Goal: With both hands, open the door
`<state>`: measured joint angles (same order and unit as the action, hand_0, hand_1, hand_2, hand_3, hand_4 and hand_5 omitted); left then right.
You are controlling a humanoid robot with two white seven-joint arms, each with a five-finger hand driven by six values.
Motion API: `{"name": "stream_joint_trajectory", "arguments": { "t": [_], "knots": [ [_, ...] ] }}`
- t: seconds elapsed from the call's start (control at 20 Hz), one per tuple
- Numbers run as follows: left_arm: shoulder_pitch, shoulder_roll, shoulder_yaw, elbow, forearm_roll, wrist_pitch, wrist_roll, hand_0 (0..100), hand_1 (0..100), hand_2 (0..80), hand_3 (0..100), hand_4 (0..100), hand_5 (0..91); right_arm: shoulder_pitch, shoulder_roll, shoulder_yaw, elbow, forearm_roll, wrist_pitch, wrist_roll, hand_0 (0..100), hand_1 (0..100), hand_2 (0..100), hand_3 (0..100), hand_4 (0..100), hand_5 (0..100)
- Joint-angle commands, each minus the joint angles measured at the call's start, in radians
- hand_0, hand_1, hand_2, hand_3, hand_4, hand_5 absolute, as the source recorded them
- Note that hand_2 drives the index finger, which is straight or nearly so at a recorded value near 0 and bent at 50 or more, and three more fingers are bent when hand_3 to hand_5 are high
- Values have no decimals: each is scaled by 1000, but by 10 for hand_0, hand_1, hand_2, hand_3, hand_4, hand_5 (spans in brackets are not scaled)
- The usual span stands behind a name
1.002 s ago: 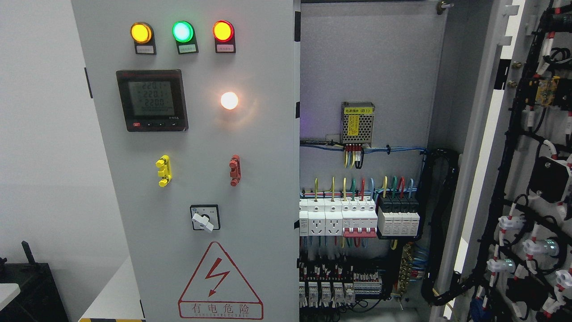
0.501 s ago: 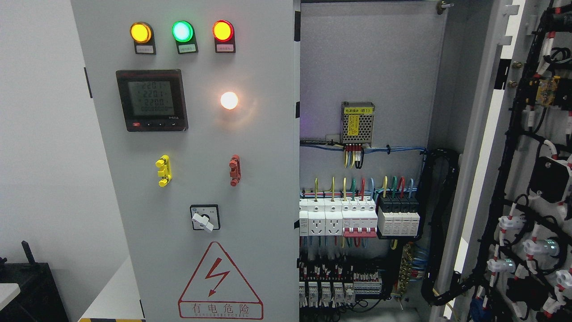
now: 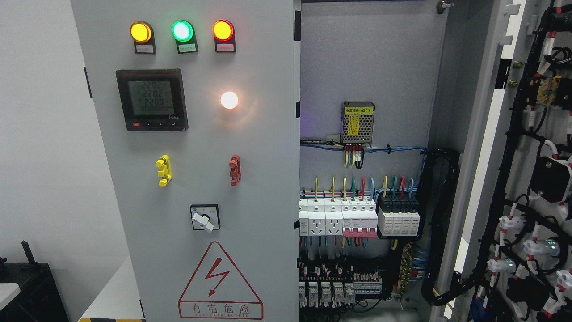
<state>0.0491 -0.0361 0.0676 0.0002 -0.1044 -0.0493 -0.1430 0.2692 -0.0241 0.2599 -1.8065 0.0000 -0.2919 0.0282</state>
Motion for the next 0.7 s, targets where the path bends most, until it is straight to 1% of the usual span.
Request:
{"name": "stream_joint_trajectory", "arguments": {
  "t": [0.0, 0.25, 0.4, 0.65],
  "knots": [
    [0, -1, 1, -12, 0, 2, 0, 0, 0, 0, 0, 44, 0, -102, 29, 4, 3, -38, 45, -1, 0, 0, 0, 0, 0, 0],
    [0, -1, 1, -14, 0, 2, 0, 0, 0, 0, 0, 44, 0, -188, 26, 7, 4, -98, 118, -1, 0, 0, 0, 0, 0, 0],
    [0, -1, 1, -14, 0, 2, 0, 0, 0, 0, 0, 44, 0, -229, 26, 7, 7, -104, 160, -1, 0, 0, 0, 0, 0, 0],
    [0, -1, 0, -14, 0, 2, 0, 0, 0, 0, 0, 44, 0, -315, 26, 2, 65, -124, 211, -1, 0, 0, 0, 0, 0, 0]
  ]
}}
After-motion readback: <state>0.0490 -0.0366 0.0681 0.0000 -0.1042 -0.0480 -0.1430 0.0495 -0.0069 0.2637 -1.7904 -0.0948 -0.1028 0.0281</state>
